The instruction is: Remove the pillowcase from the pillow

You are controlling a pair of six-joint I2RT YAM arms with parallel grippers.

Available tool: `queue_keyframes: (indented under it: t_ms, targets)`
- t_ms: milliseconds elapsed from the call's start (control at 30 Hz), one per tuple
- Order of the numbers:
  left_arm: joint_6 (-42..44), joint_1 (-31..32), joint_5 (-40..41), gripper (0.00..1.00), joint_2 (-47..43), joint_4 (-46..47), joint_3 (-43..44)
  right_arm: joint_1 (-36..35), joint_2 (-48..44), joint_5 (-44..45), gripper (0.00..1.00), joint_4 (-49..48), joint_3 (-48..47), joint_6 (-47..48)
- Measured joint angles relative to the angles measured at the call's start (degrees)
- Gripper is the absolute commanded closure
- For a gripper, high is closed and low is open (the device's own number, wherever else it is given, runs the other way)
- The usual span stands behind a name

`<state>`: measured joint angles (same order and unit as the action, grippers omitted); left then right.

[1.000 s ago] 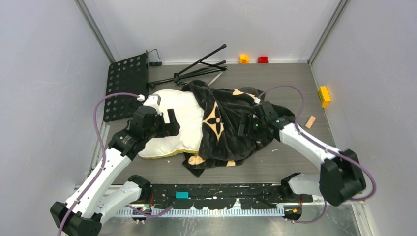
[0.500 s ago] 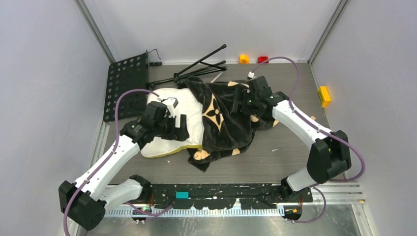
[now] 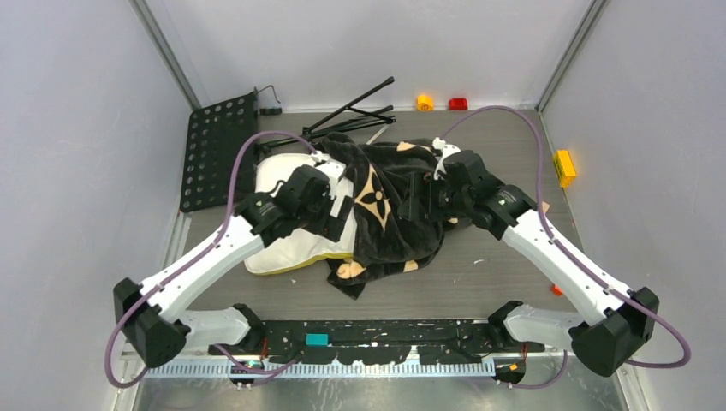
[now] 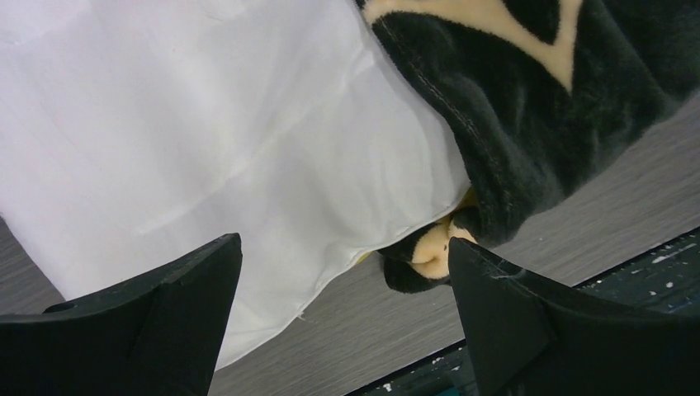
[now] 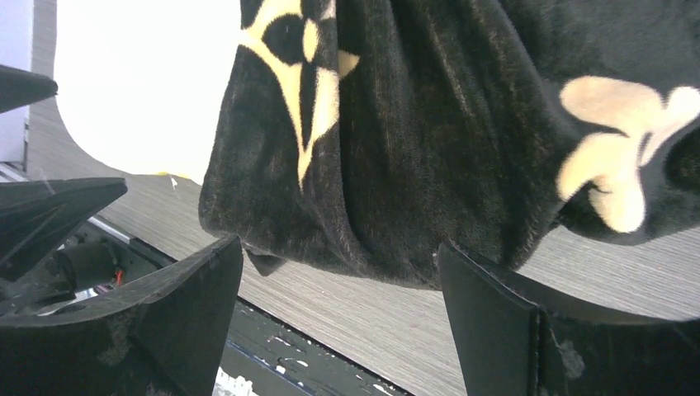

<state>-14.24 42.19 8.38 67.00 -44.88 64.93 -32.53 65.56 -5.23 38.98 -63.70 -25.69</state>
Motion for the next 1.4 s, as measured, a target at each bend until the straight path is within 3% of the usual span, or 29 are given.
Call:
queue_keyframes:
  t_ms: [100,333,400,500,533,600,633,733,767,900,1000,1200,1400]
  targets:
    - [0.52,0.55,1.7,0.0,4.39,-0.94,1.18,-2.25,3.21,0.09,0.09,-0.74,0.09,-0.39]
    - [1.92,0.59,1.51,0.0,9.29,-1.99,0.13,-7.61,12.44,0.33,0.28,-5.38,1.97,-1.68]
    - [1.81,0.59,0.79,0.01,9.38,-1.09,-1.09,-7.98,14.25,1.14,0.4,-6.82,2.43,-2.12]
    - [0.48,0.59,0.48,0.08,10.4,0.35,-2.71,-8.02,16.28,2.73,0.67,-8.63,2.8,-2.56]
    - [-0.39,0.59,0.59,0.13,11.02,1.38,-3.56,-8.02,16.61,3.52,0.77,-9.42,3.21,-2.82]
    - [-2.03,0.59,0.83,0.32,11.87,3.21,-5.49,-8.0,16.59,4.7,0.96,-10.62,4.31,-3.08]
    - [-2.67,0.59,1.09,0.42,12.09,4.39,-6.64,-8.0,16.57,5.18,0.99,-10.99,4.74,-3.04]
    - [-4.46,0.59,2.47,0.97,12.15,7.87,-9.7,-8.0,15.58,7.91,1.0,-12.55,7.08,-3.72]
    - [-4.98,0.59,3.13,1.0,12.15,9.11,-10.49,-8.0,14.56,9.62,1.0,-12.63,8.11,-4.02]
    - [-7.23,0.66,6.49,1.0,11.78,12.0,-11.91,-5.66,9.46,14.56,1.0,-12.26,9.88,-4.92]
    - [-9.38,-0.46,6.99,1.0,9.99,13.35,-12.92,2.62,3.96,14.45,1.0,-12.15,12.41,-6.88]
    - [-15.52,-12.11,-4.55,1.0,1.38,19.98,-15.47,22.18,-4.31,6.93,1.0,-11.67,17.46,-11.23]
    - [-18.14,-15.89,-9.07,1.0,-1.14,21.09,-17.33,27.39,-4.79,-0.5,1.0,-11.41,17.62,-11.96]
